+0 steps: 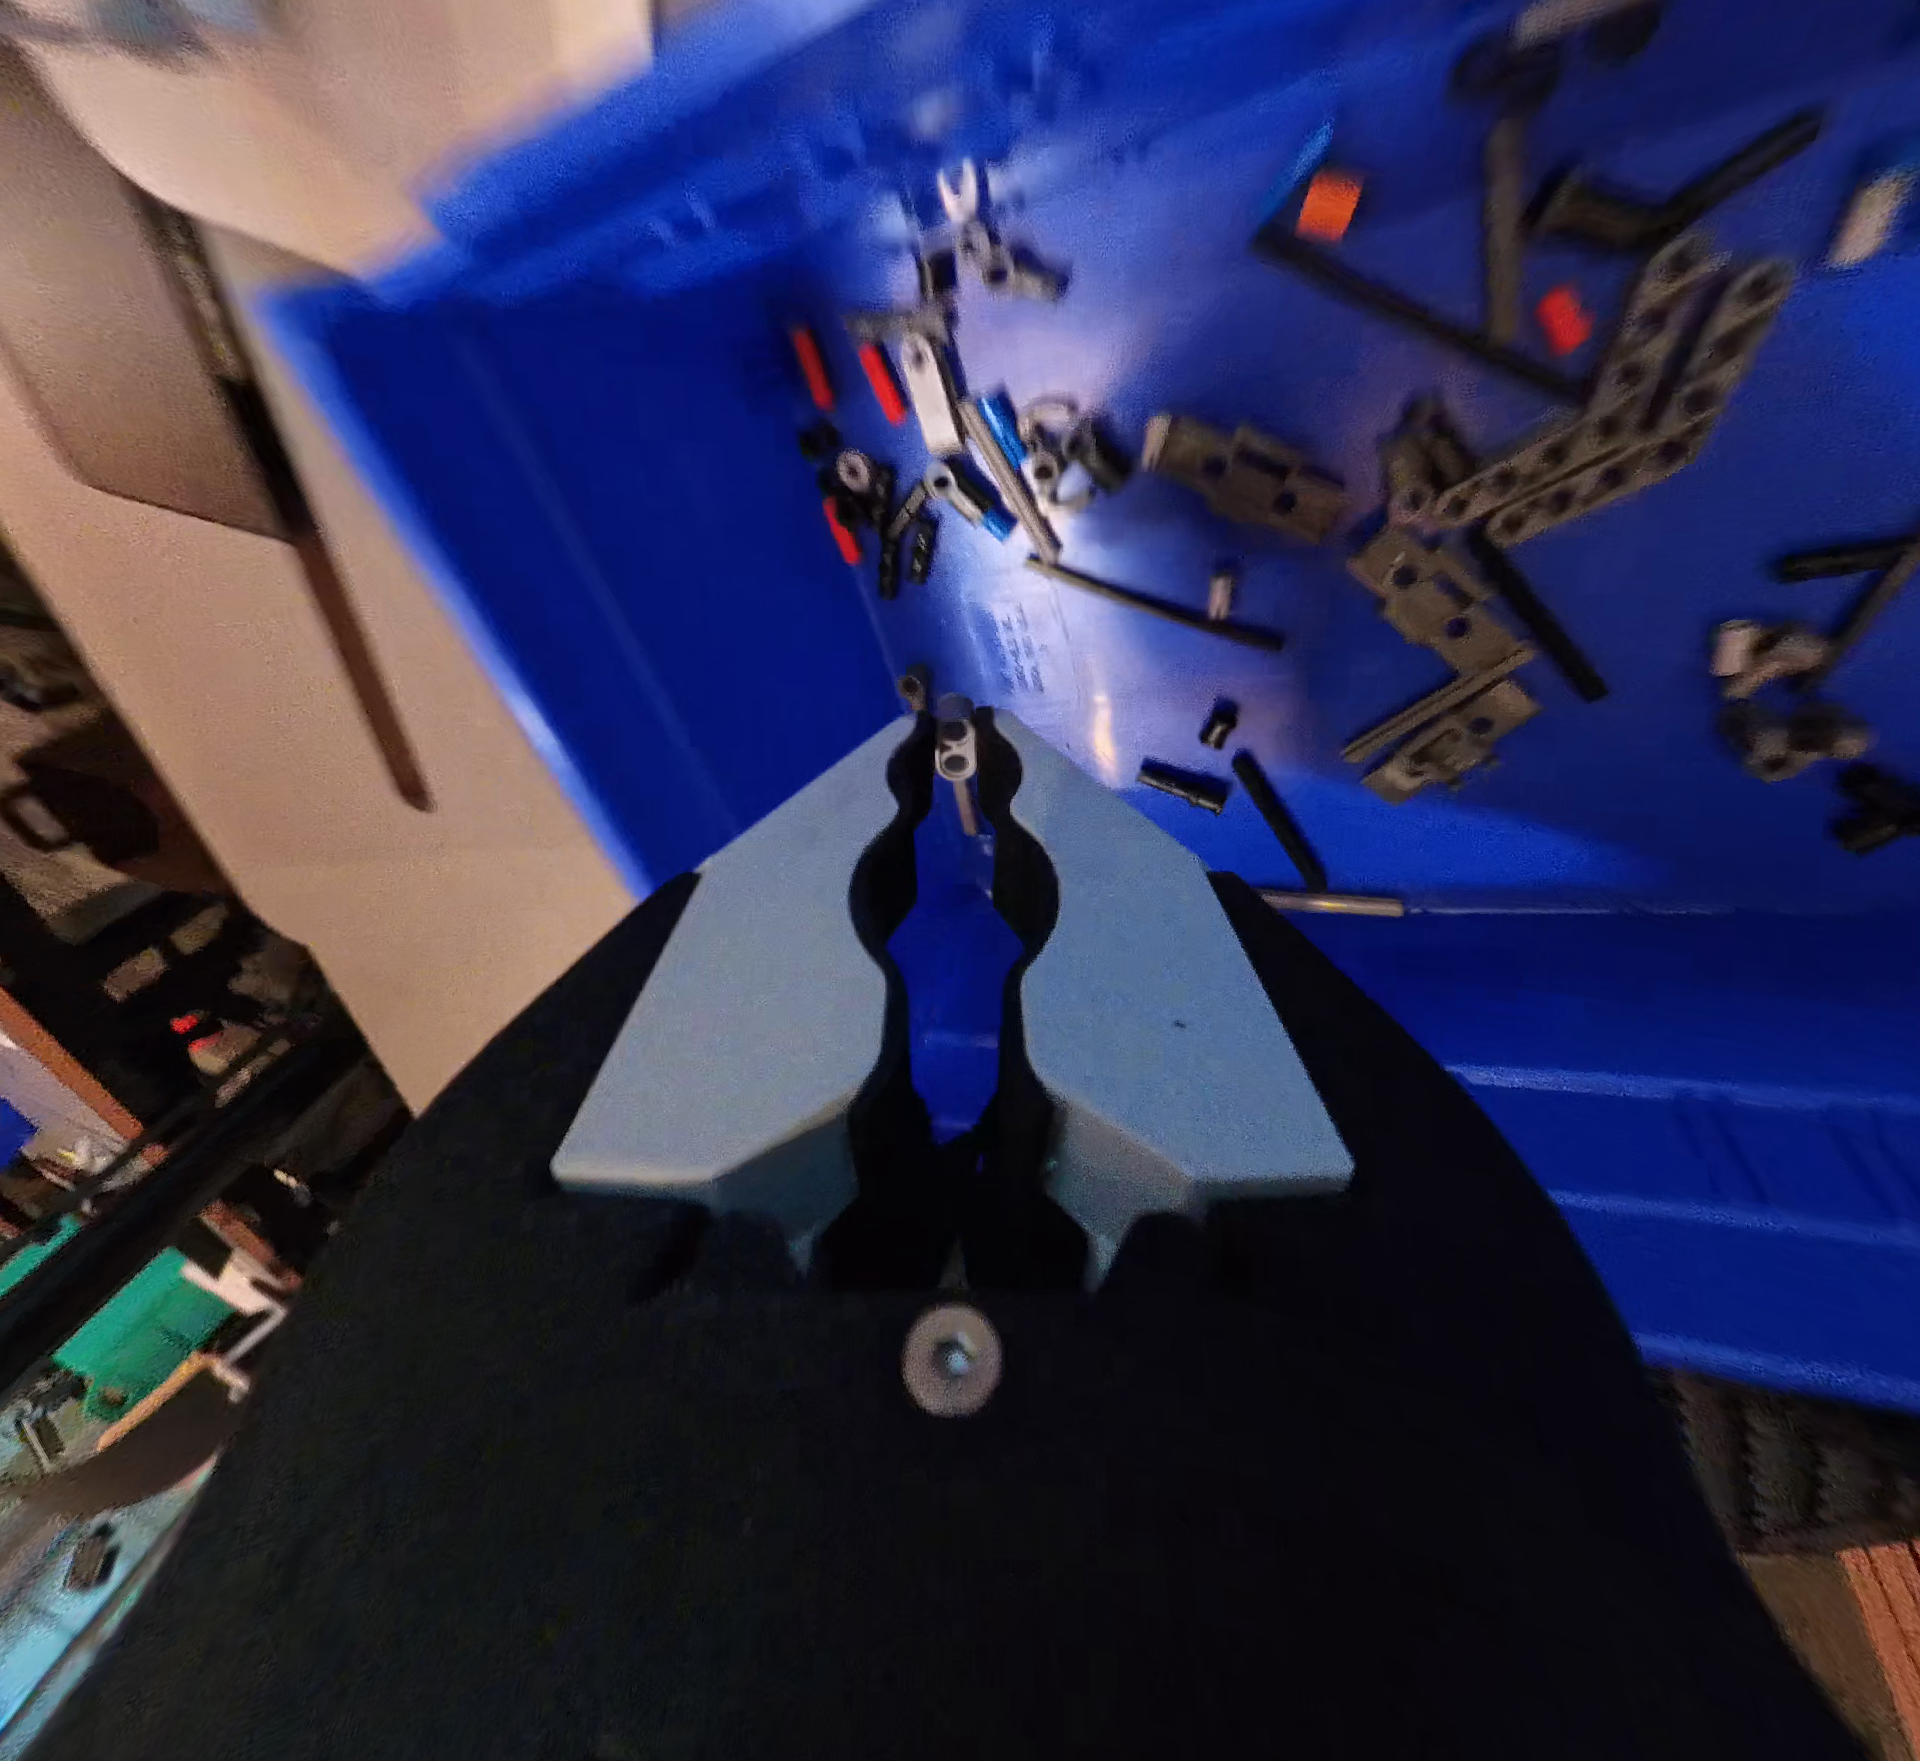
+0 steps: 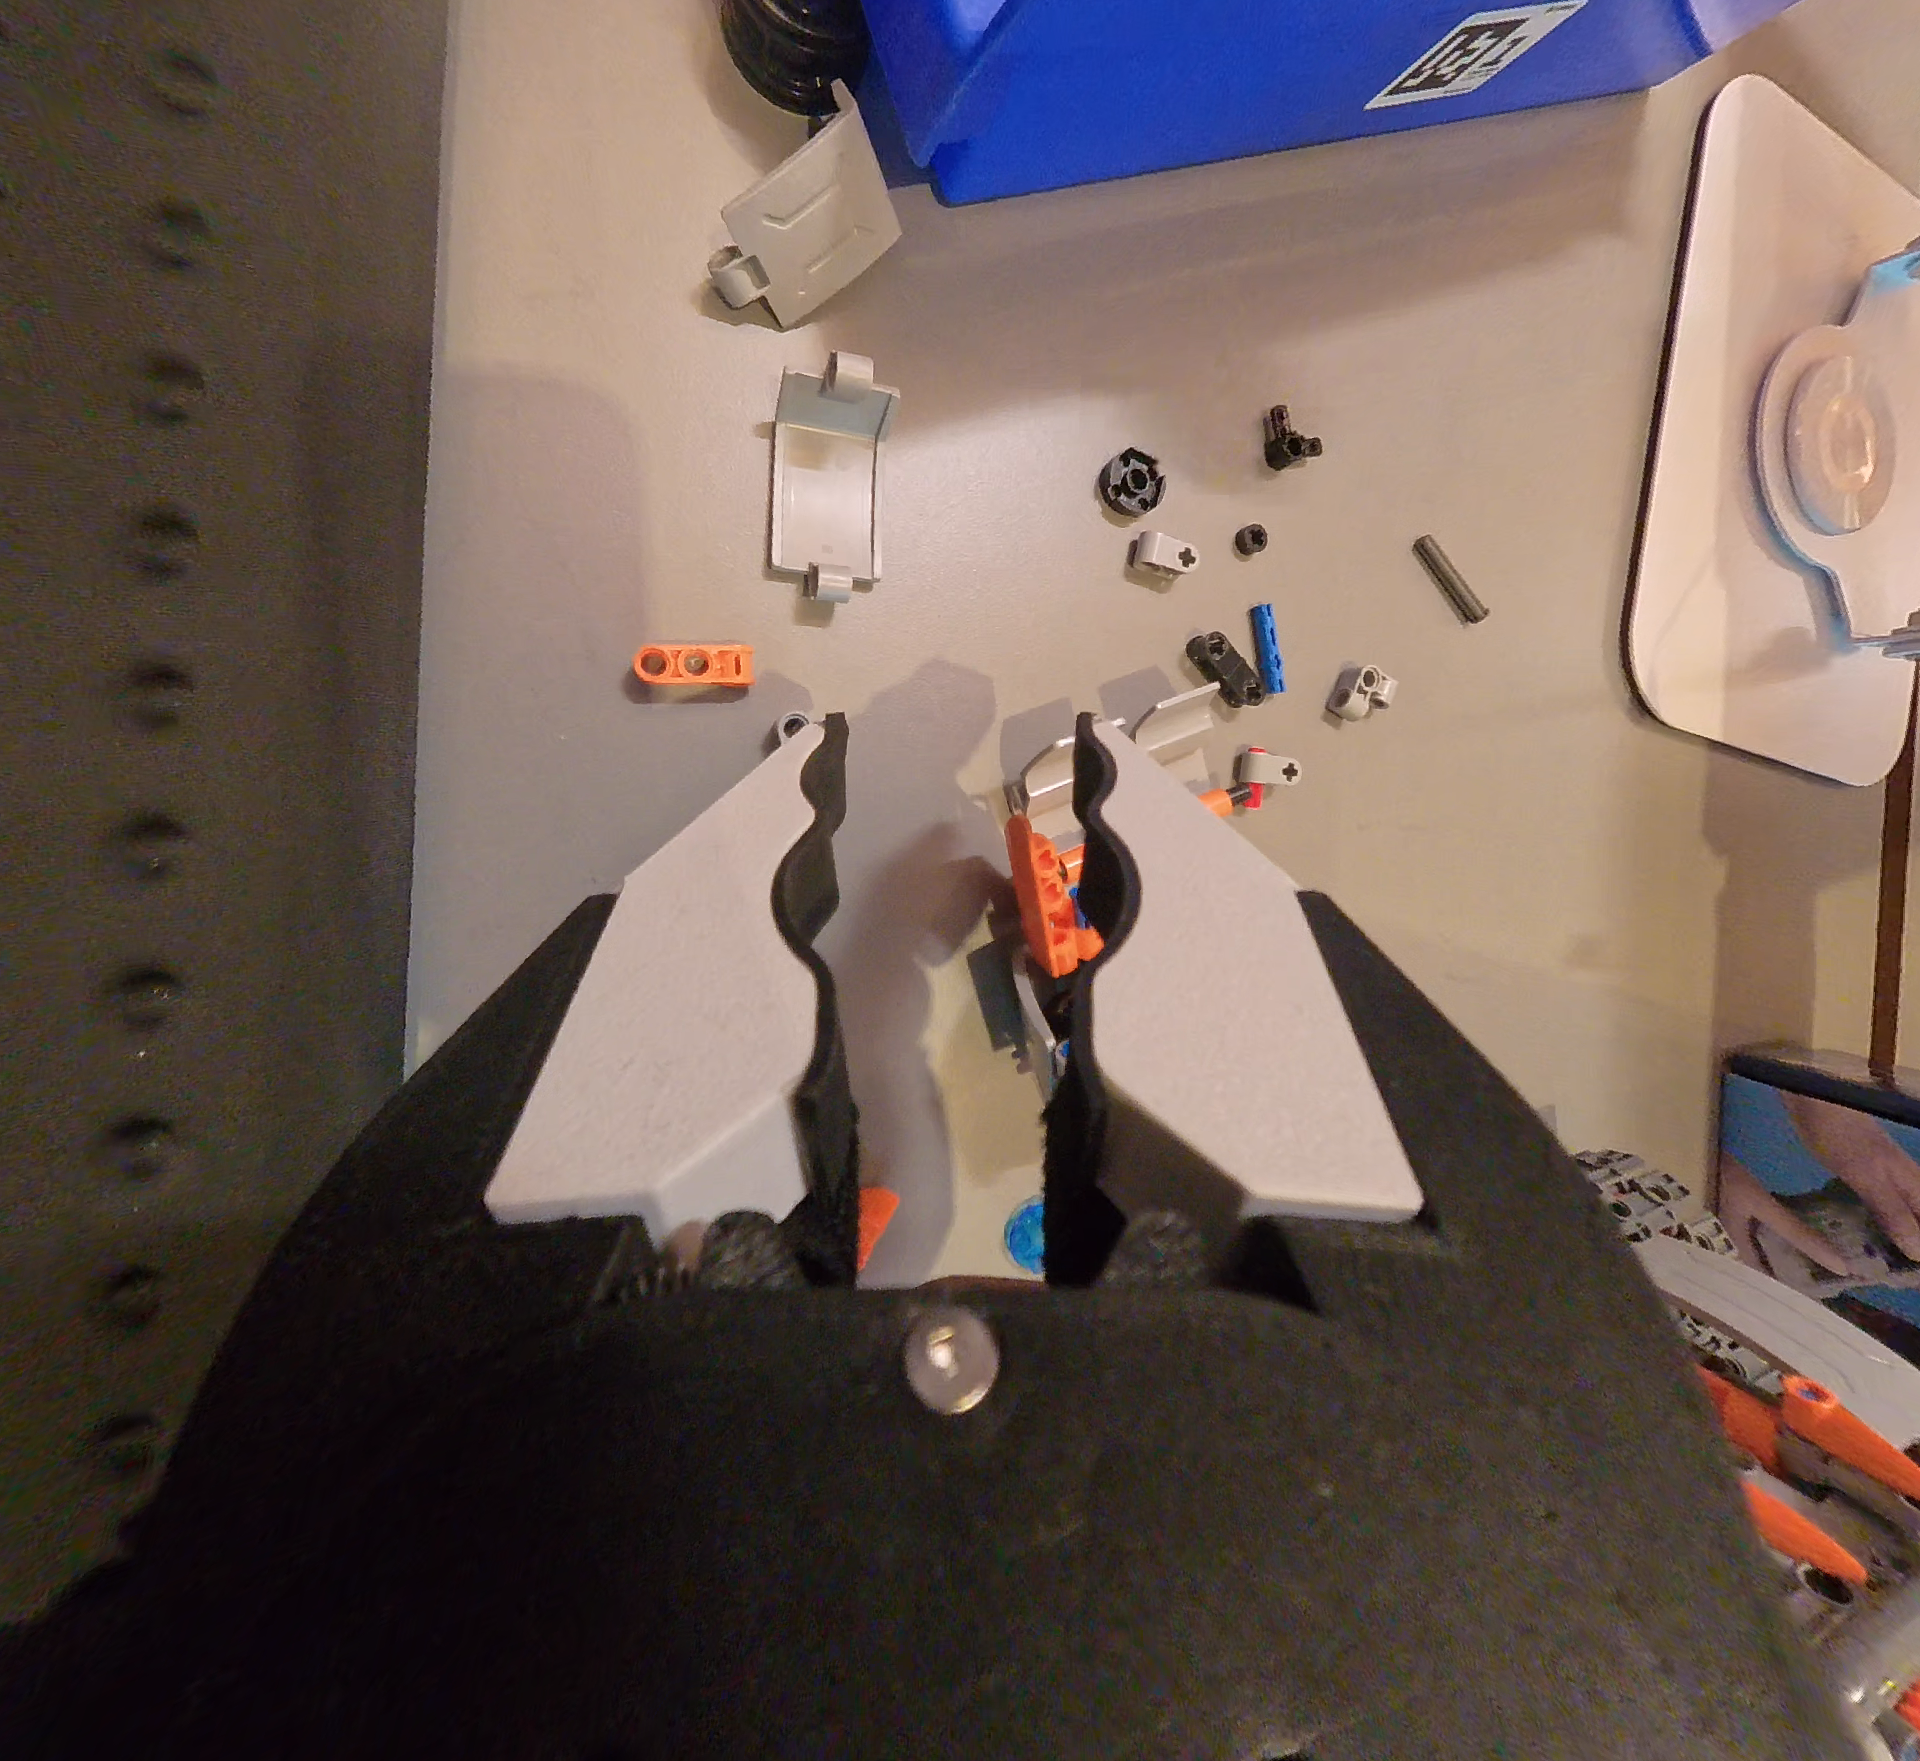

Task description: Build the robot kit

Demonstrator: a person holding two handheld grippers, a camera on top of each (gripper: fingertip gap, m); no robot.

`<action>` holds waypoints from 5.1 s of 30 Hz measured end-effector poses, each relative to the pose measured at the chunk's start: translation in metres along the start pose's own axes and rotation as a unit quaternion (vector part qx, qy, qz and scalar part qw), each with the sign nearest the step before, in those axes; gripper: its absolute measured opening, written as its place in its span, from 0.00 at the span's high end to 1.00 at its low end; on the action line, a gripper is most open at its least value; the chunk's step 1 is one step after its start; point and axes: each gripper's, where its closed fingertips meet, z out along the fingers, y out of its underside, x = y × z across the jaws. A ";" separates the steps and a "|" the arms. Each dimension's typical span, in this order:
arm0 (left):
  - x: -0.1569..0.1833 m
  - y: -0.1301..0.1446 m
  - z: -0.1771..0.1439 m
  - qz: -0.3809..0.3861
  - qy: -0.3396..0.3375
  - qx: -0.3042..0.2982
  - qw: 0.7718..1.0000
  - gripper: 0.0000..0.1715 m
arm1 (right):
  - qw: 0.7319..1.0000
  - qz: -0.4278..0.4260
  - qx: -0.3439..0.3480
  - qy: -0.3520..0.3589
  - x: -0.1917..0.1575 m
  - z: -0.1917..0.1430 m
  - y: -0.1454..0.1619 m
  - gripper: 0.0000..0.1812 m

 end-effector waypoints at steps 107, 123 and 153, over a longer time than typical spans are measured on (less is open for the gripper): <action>0.026 -0.014 0.047 -0.051 0.106 -0.004 0.993 0.89 | 1.000 -0.009 -0.003 0.004 -0.002 -0.002 -0.001 0.77; 0.014 -0.069 0.053 -0.081 0.100 0.092 0.987 0.80 | 1.000 -0.008 -0.003 0.003 -0.003 -0.002 -0.001 0.77; 0.071 -0.034 0.043 -0.037 0.160 0.028 0.986 0.73 | 1.000 -0.012 -0.001 0.004 -0.004 -0.003 -0.003 0.77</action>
